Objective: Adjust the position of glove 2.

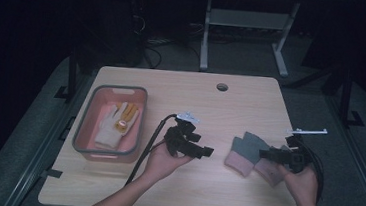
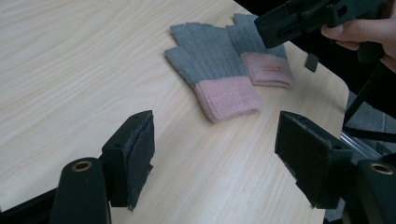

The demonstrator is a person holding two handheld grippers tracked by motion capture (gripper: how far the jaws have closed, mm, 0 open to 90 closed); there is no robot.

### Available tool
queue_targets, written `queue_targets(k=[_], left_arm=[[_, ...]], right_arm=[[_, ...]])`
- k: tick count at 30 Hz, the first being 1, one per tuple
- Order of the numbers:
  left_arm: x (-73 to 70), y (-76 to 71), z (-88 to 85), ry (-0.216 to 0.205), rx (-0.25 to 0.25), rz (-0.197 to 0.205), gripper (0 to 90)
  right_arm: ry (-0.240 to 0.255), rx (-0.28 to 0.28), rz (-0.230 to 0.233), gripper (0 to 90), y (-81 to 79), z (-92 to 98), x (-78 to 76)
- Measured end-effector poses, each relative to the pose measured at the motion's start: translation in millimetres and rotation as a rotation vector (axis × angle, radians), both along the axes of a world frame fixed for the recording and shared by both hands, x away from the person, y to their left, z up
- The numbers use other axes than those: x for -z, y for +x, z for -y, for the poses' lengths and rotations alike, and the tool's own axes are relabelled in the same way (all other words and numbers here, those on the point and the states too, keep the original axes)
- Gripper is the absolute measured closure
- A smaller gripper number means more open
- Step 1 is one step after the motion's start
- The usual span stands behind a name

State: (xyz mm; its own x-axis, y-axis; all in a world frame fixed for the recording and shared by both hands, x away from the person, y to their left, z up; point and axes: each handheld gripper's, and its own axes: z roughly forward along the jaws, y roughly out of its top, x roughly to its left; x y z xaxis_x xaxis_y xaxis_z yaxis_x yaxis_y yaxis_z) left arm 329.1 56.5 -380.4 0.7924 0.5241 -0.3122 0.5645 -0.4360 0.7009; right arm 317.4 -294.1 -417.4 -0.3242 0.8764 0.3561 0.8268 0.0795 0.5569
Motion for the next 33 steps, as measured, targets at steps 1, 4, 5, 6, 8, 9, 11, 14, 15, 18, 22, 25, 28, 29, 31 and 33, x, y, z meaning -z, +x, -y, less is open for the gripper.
queue_targets(k=[1, 4, 5, 6, 8, 9, 11, 14, 15, 18, 22, 25, 28, 29, 31, 33], left_arm=[[0.9, -0.5, 0.9, -0.001, -0.002, 0.002, 28.2], [4.2, -1.5, 4.1, -0.006, 0.001, -0.004, 28.1], [5.0, -1.9, 5.0, -0.009, 0.001, -0.005, 28.0], [5.9, -2.1, 6.2, -0.006, 0.006, -0.005, 28.0], [7.3, -3.0, 8.7, -0.008, 0.008, -0.006, 28.0], [7.8, -3.2, 9.4, -0.010, 0.011, -0.006, 28.0], [8.9, -4.1, 11.9, -0.010, 0.013, -0.010, 28.0], [10.8, -5.3, 15.0, -0.008, 0.021, -0.012, 27.9], [11.4, -5.4, 15.4, -0.005, 0.024, -0.011, 27.9], [13.1, -5.7, 17.3, -0.006, 0.025, -0.017, 27.7], [14.4, -5.8, 18.5, -0.002, 0.028, -0.018, 27.5], [15.5, -6.5, 19.0, -0.003, 0.027, -0.019, 27.5], [17.0, -7.2, 19.5, -0.001, 0.027, -0.023, 27.4], [17.4, -7.5, 19.8, 0.000, 0.026, -0.023, 27.4], [18.2, -8.4, 20.6, -0.001, 0.025, -0.025, 27.5], [19.1, -9.0, 21.7, -0.001, 0.030, -0.025, 27.5]], right_arm=[[-0.009, 0.008, -0.006, 46.5, -1.6, 2.4, 1.1], [-0.025, 0.026, -0.008, 46.7, -5.6, 8.7, 3.6], [-0.032, 0.031, -0.006, 47.0, -7.2, 12.1, 5.2], [-0.037, 0.035, -0.006, 47.2, -8.2, 14.0, 6.1], [-0.046, 0.047, -0.007, 47.7, -10.5, 18.5, 8.7], [-0.055, 0.050, -0.010, 47.9, -11.9, 20.8, 10.4], [-0.065, 0.062, -0.012, 48.3, -13.6, 23.8, 13.6], [-0.094, 0.064, -0.019, 48.6, -15.1, 24.9, 18.1], [-0.110, 0.063, -0.022, 48.8, -15.6, 24.7, 20.2], [-0.143, 0.060, -0.037, 48.8, -16.2, 23.1, 24.9], [-0.198, 0.051, -0.041, 49.7, -16.1, 18.8, 29.8], [-0.215, 0.056, -0.028, 50.2, -17.3, 16.2, 32.0], [-0.227, 0.059, -0.011, 52.2, -18.8, 14.4, 33.8], [-0.230, 0.062, -0.011, 53.2, -19.5, 13.5, 33.9], [-0.239, 0.063, -0.002, 55.1, -20.1, 12.6, 34.6], [-0.242, 0.059, 0.002, 57.0, -20.3, 12.1, 35.0]])
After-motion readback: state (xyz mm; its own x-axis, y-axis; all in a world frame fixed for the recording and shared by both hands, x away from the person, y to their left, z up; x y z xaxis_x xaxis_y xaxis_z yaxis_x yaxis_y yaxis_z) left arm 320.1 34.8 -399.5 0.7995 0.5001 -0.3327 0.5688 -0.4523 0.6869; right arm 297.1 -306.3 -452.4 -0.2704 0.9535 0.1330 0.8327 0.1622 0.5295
